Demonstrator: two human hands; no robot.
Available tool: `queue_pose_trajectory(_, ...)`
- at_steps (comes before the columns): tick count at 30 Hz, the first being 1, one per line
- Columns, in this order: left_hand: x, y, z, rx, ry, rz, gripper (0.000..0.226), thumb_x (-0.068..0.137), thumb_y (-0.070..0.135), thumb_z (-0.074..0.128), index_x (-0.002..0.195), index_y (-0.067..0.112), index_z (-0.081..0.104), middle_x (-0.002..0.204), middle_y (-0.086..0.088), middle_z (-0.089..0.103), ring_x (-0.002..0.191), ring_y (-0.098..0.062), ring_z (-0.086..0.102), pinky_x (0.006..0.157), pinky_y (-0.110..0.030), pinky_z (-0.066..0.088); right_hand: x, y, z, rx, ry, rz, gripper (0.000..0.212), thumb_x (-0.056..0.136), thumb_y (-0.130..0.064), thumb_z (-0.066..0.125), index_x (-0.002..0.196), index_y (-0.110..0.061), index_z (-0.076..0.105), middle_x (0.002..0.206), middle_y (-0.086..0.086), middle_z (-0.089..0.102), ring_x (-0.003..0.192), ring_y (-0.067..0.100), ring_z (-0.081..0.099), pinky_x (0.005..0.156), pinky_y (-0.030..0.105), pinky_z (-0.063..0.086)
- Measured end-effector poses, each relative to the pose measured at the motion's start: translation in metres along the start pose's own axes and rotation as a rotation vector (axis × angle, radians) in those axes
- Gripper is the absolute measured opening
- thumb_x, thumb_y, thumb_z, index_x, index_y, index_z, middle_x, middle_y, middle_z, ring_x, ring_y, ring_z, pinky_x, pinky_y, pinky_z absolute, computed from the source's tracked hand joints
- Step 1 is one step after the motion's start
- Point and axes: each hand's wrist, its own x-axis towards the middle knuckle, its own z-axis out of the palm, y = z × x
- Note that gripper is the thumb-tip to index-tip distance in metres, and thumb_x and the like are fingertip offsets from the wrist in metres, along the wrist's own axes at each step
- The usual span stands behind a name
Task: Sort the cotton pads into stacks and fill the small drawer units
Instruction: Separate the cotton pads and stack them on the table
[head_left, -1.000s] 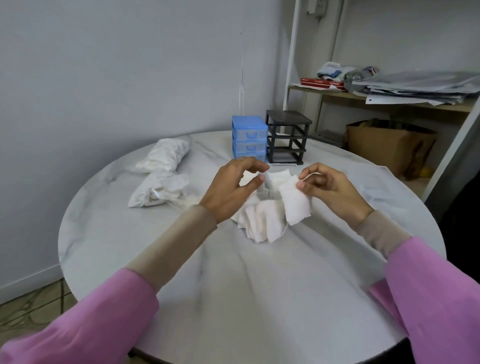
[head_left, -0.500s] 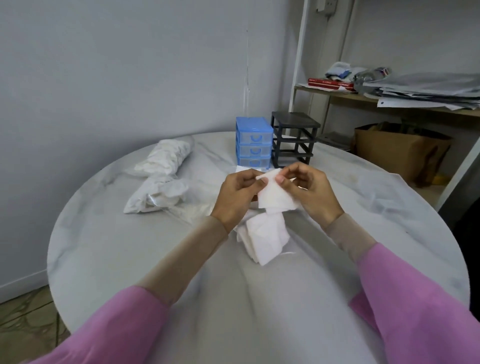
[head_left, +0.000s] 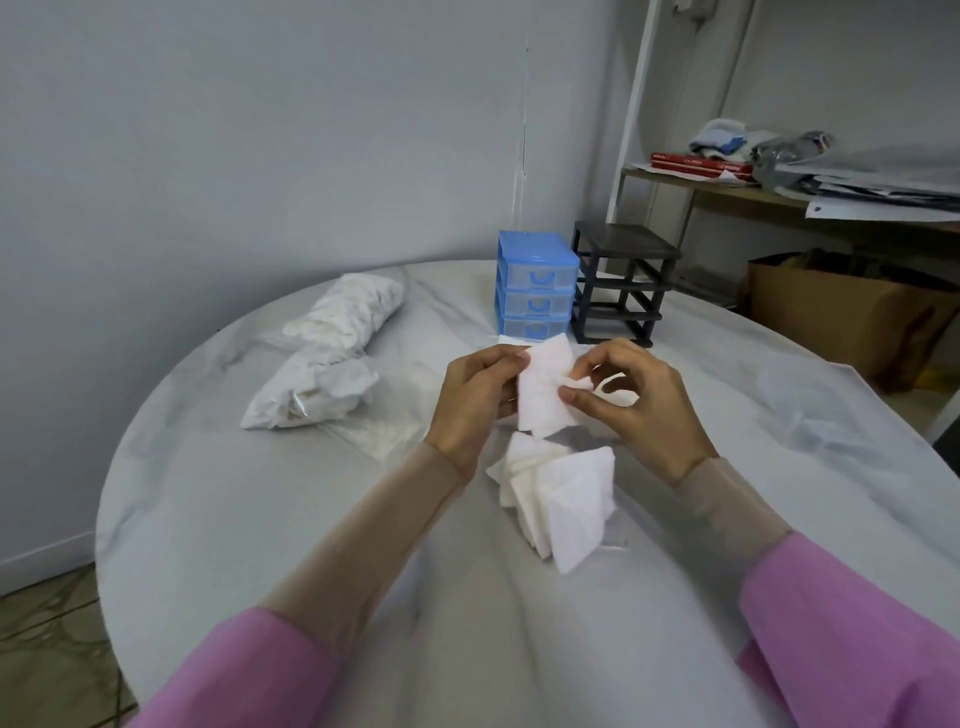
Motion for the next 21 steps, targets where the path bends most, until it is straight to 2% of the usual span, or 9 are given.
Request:
queue_pose_trajectory(4,-0.003,-0.001,-0.002,-0.051,0.002,0.022,0.022,0.095,0.005,0.046,0.082,0.011,0.063,0.068,0.003,0.066,0.057,-0.004,0.064,0.057,-0.014,0.051,0.000,0.002,-0.005,0.055,0.043,0.051,0.018,0.078,-0.011,0.073,0.078,-0.021,0.058,0.084,-0.011,0.058,0.071,0.002,0.051,0.068,0.014,0.042)
queue_pose_trajectory(8,-0.005,-0.005,-0.002,-0.046,0.004,0.061,0.019,0.097,0.008,0.045,0.091,0.010,0.063,0.082,-0.003,0.067,0.066,-0.005,0.066,0.066,-0.016,0.054,0.002,-0.006,-0.010,0.393,0.142,0.124,0.020,0.080,0.002,0.065,0.083,-0.014,0.054,0.082,-0.005,0.058,0.067,0.002,0.054,0.062,0.014,0.047)
queue_pose_trajectory(10,-0.006,-0.007,-0.001,-0.042,0.001,0.083,0.017,0.097,0.009,0.045,0.095,0.008,0.063,0.085,-0.004,0.067,0.070,-0.006,0.067,0.067,-0.016,0.054,0.001,-0.011,-0.010,0.494,0.174,0.161,0.019,0.082,0.005,0.061,0.082,-0.011,0.051,0.079,0.000,0.060,0.063,0.001,0.057,0.059,0.015,0.049)
queue_pose_trajectory(12,-0.007,-0.008,0.000,-0.043,-0.001,0.097,0.017,0.096,0.009,0.046,0.098,0.005,0.062,0.086,-0.005,0.067,0.072,-0.007,0.067,0.067,-0.017,0.053,-0.001,-0.014,-0.008,0.549,0.201,0.193,0.018,0.082,0.005,0.061,0.077,-0.008,0.051,0.069,-0.002,0.062,0.061,0.003,0.060,0.057,0.016,0.050)
queue_pose_trajectory(18,-0.010,-0.004,0.002,-0.071,-0.016,0.091,0.019,0.095,0.004,0.046,0.089,0.009,0.064,0.078,0.000,0.068,0.068,-0.005,0.067,0.065,-0.016,0.053,-0.004,-0.014,0.001,0.501,0.165,0.205,0.021,0.076,0.004,0.068,0.066,-0.007,0.053,0.058,-0.007,0.061,0.060,0.005,0.060,0.057,0.016,0.050)
queue_pose_trajectory(21,-0.011,-0.004,0.003,-0.050,-0.049,0.072,0.018,0.095,0.004,0.046,0.096,0.005,0.063,0.084,-0.004,0.067,0.068,-0.005,0.067,0.069,-0.017,0.055,-0.005,-0.013,0.004,0.464,0.187,0.208,0.021,0.076,0.003,0.069,0.066,-0.007,0.053,0.057,-0.007,0.059,0.058,0.004,0.058,0.057,0.015,0.049)
